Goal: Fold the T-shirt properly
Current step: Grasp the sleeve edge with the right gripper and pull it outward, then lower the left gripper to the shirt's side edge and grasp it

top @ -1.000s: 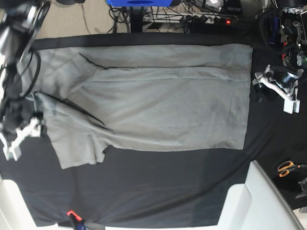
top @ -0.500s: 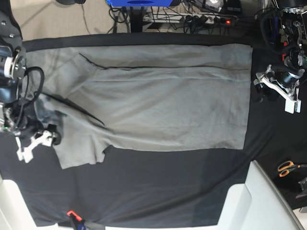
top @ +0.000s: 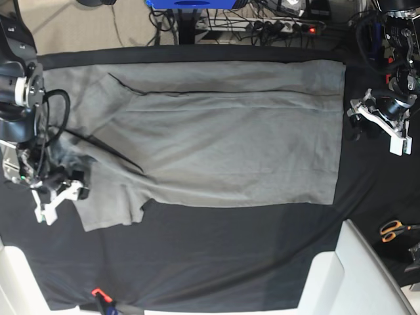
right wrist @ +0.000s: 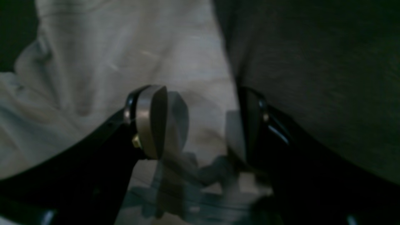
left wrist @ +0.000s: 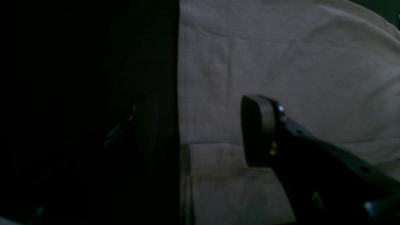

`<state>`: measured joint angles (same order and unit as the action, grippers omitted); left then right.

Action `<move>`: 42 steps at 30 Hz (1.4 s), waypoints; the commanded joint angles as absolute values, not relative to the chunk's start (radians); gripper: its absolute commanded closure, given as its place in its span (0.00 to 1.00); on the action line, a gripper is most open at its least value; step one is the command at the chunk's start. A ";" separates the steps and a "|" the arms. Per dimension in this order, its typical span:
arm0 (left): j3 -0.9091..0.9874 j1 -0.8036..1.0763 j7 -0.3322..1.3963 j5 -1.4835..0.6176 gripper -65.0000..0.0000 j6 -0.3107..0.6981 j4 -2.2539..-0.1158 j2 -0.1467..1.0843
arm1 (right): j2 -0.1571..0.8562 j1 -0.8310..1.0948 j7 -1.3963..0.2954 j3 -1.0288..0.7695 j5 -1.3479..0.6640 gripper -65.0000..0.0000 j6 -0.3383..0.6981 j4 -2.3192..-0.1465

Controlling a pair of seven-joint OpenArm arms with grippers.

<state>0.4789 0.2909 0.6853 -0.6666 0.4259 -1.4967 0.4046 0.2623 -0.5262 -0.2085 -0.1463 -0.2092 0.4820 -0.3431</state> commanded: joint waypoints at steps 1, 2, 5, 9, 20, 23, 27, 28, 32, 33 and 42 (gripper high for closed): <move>0.489 0.285 0.664 -0.682 0.38 0.430 -1.511 0.423 | 0.263 -0.542 -0.236 -0.143 -0.208 0.50 0.495 -0.348; 0.489 0.283 0.664 -0.682 0.38 0.430 -1.511 0.423 | 0.263 -0.542 -0.236 -0.143 -0.208 0.50 0.495 -0.348; 0.487 0.242 0.667 -0.654 0.38 0.430 -1.477 0.423 | 0.251 -0.542 -0.236 -0.143 -0.208 0.52 0.495 -0.352; 0.476 0.139 0.667 -0.516 0.38 0.430 -1.351 0.415 | 0.251 -0.542 -0.236 -0.143 -0.208 0.88 0.495 -0.352; 0.476 -0.309 0.661 -0.289 0.37 0.430 -0.970 0.392 | 0.252 -0.518 -0.232 -0.151 -0.208 1.00 0.498 -0.417; 0.455 -0.424 0.651 -0.245 0.37 0.432 -0.816 0.392 | 0.251 -0.481 -0.236 -0.151 -0.208 1.00 0.496 -0.512; 0.331 -0.504 0.519 -0.234 0.37 0.430 -0.639 0.390 | 0.252 -0.472 -0.294 -0.151 -0.208 1.00 0.495 -0.562; 0.311 -0.524 0.493 -0.234 0.37 0.430 -0.591 0.390 | 0.252 -0.472 -0.302 -0.151 -0.208 1.00 0.498 -0.564; 0.312 -0.611 0.390 -0.236 0.37 0.430 -0.354 0.390 | 0.254 -0.467 -0.305 -0.151 -0.208 1.00 0.498 -0.601; 0.315 -0.624 0.374 -0.236 0.37 0.430 -0.309 0.390 | 0.254 -0.464 -0.305 -0.151 -0.208 1.00 0.498 -0.601; 0.320 -0.538 0.410 -0.236 0.38 0.429 -0.360 0.394 | 0.254 -0.458 -0.305 -0.151 -0.208 1.00 0.498 -0.607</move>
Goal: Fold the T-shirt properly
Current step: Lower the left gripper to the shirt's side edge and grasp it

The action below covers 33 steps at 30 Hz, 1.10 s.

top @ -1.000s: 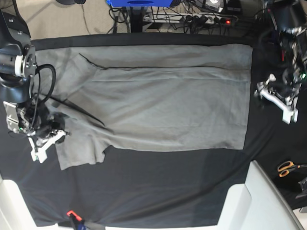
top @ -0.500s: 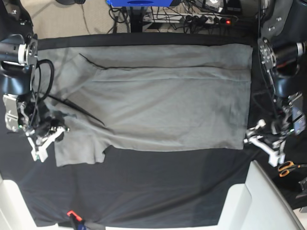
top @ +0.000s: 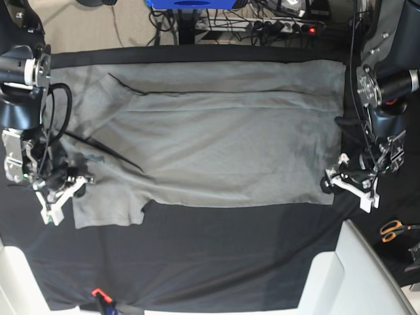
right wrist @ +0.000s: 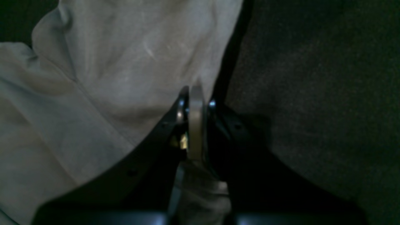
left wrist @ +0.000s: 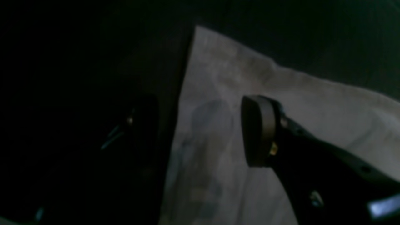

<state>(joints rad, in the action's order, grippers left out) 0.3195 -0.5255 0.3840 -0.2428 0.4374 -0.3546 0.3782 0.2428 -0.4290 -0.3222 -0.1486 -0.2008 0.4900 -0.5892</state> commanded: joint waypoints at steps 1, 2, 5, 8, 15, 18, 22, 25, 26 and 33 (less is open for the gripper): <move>0.320 -0.518 0.424 -0.236 0.38 0.429 -0.384 0.392 | 0.254 -0.458 -0.305 -0.151 -0.208 1.00 0.498 -0.607; 0.320 -0.496 0.433 -0.236 0.38 0.429 -0.409 0.389 | 0.254 -0.458 -0.305 -0.151 -0.208 1.00 0.498 -0.607; 0.321 -0.443 0.456 -0.237 0.38 0.429 -0.481 0.351 | 0.252 -0.458 -0.305 -0.151 -0.208 1.00 0.498 -0.607; 0.321 -0.424 0.492 -0.237 0.38 0.429 -0.515 0.326 | 0.252 -0.458 -0.305 -0.151 -0.208 1.00 0.498 -0.607; 0.321 -0.426 0.493 -0.237 0.40 0.429 -0.510 0.300 | 0.252 -0.441 -0.305 -0.151 -0.208 1.00 0.498 -0.608; 0.321 -0.426 0.493 -0.237 0.59 0.429 -0.509 0.292 | 0.254 -0.438 -0.303 -0.151 -0.208 1.00 0.498 -0.608; 0.321 -0.426 0.492 -0.237 0.85 0.429 -0.509 0.291 | 0.254 -0.437 -0.303 -0.151 -0.208 1.00 0.498 -0.608; 0.321 -0.426 0.492 -0.237 0.97 0.429 -0.510 0.295 | 0.254 -0.437 -0.303 -0.151 -0.208 1.00 0.498 -0.608; 0.321 -0.426 0.493 -0.237 1.00 0.429 -0.512 0.297 | 0.254 -0.437 -0.303 -0.151 -0.208 1.00 0.498 -0.608; 0.321 -0.394 0.503 -0.237 1.00 0.429 -0.535 0.314 | 0.254 -0.437 -0.303 -0.151 -0.208 1.00 0.498 -0.608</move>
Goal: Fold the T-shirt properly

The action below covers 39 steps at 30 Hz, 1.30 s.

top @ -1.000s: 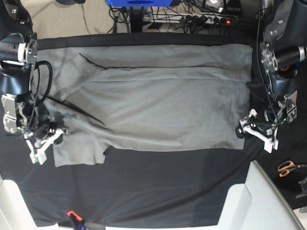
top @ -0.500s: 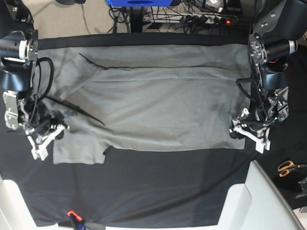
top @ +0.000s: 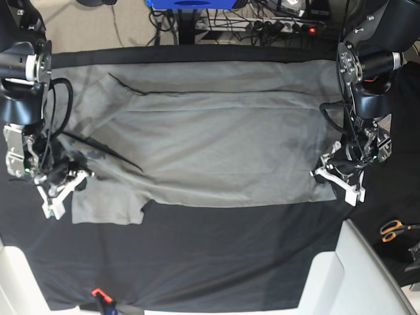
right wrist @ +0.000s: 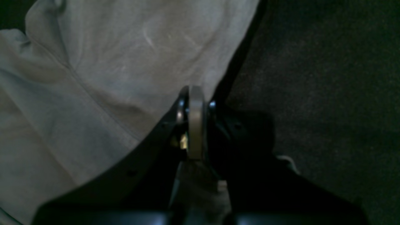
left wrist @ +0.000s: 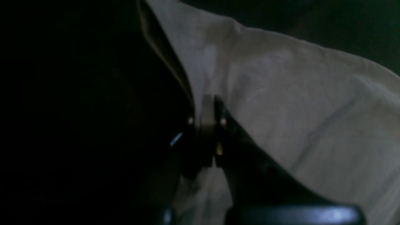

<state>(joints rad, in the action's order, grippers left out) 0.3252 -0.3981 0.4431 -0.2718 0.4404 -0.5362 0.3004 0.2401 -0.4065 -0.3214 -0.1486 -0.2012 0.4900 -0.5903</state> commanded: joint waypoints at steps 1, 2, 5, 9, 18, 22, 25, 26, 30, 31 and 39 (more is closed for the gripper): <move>0.321 -0.380 0.521 -0.237 1.00 0.429 -0.550 0.318 | 0.254 -0.437 -0.303 -0.151 -0.208 1.00 0.498 -0.608; 0.321 -0.369 0.538 -0.237 1.00 0.429 -0.576 0.318 | 0.254 -0.437 -0.303 -0.151 -0.208 1.00 0.498 -0.607; 0.334 -0.317 0.602 -0.237 1.00 0.429 -0.697 0.318 | 0.254 -0.435 -0.305 -0.151 -0.208 1.00 0.498 -0.607; 0.423 -0.254 0.677 -0.229 1.00 0.429 -0.845 0.317 | 0.254 -0.435 -0.305 -0.150 -0.208 1.00 0.498 -0.607; 0.427 -0.248 0.705 -0.232 1.00 0.429 -0.854 0.318 | 0.249 -0.432 -0.305 -0.148 -0.208 1.00 0.496 -0.607; 0.432 -0.249 0.728 -0.234 0.42 0.429 -0.858 0.320 | 0.251 -0.423 -0.305 -0.147 -0.208 1.00 0.495 -0.607; 0.432 -0.249 0.727 -0.236 0.23 0.429 -0.868 0.337 | 0.251 -0.423 -0.305 -0.147 -0.208 1.00 0.495 -0.607; 0.433 -0.249 0.727 -0.236 0.22 0.429 -0.874 0.337 | 0.251 -0.423 -0.305 -0.147 -0.208 1.00 0.495 -0.607; 0.433 -0.259 0.723 -0.236 0.21 0.429 -0.892 0.341 | 0.251 -0.423 -0.305 -0.147 -0.208 1.00 0.495 -0.607; 0.435 -0.262 0.722 -0.231 0.21 0.429 -0.892 0.348 | 0.251 -0.423 -0.305 -0.147 -0.208 1.00 0.495 -0.607; 0.433 -0.392 0.645 -0.228 0.21 0.429 -0.737 0.355 | 0.249 -0.423 -0.305 -0.147 -0.208 1.00 0.495 -0.607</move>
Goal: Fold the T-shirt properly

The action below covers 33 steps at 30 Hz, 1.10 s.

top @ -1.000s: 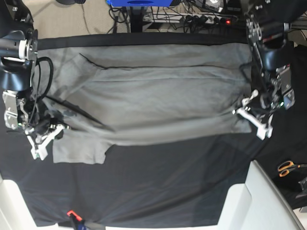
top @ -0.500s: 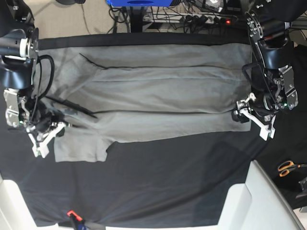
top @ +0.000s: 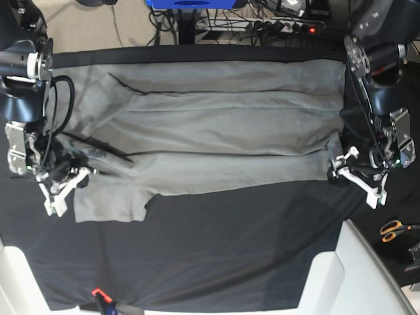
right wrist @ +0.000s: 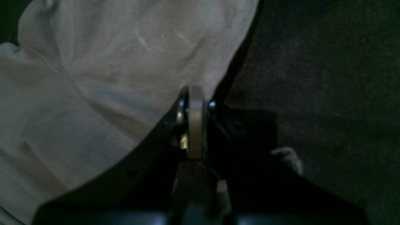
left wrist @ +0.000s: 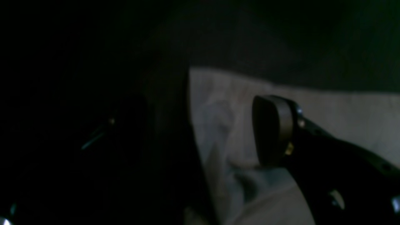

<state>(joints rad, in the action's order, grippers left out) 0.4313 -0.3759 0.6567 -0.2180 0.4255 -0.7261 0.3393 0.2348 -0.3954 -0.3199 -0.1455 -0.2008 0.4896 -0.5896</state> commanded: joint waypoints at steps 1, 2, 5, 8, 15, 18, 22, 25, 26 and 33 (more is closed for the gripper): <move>0.433 -0.406 0.631 -0.228 0.21 0.429 -0.702 0.355 | 0.251 -0.423 -0.305 -0.147 -0.208 1.00 0.495 -0.607; 0.430 -0.420 0.618 -0.228 0.21 0.429 -0.664 0.355 | 0.251 -0.423 -0.305 -0.147 -0.208 1.00 0.495 -0.607; 0.427 -0.460 0.570 -0.226 0.21 0.429 -0.550 0.355 | 0.252 -0.423 -0.305 -0.147 -0.208 1.00 0.495 -0.607; 0.426 -0.467 0.527 -0.226 0.21 0.429 -0.496 0.352 | 0.252 -0.423 -0.305 -0.147 -0.208 1.00 0.495 -0.607; 0.424 -0.467 0.515 -0.234 0.22 0.429 -0.495 0.326 | 0.252 -0.423 -0.305 -0.147 -0.208 1.00 0.495 -0.607; 0.424 -0.467 0.515 -0.234 0.22 0.429 -0.495 0.320 | 0.252 -0.423 -0.305 -0.147 -0.208 1.00 0.495 -0.607; 0.426 -0.467 0.512 -0.236 0.26 0.429 -0.495 0.320 | 0.252 -0.423 -0.305 -0.147 -0.208 1.00 0.495 -0.607; 0.426 -0.467 0.510 -0.236 0.43 0.429 -0.495 0.320 | 0.252 -0.423 -0.305 -0.147 -0.208 1.00 0.495 -0.607; 0.426 -0.467 0.510 -0.236 0.49 0.429 -0.495 0.320 | 0.252 -0.423 -0.305 -0.145 -0.208 1.00 0.495 -0.607; 0.424 -0.467 0.507 -0.232 0.72 0.429 -0.490 0.320 | 0.252 -0.423 -0.303 -0.145 -0.208 1.00 0.495 -0.607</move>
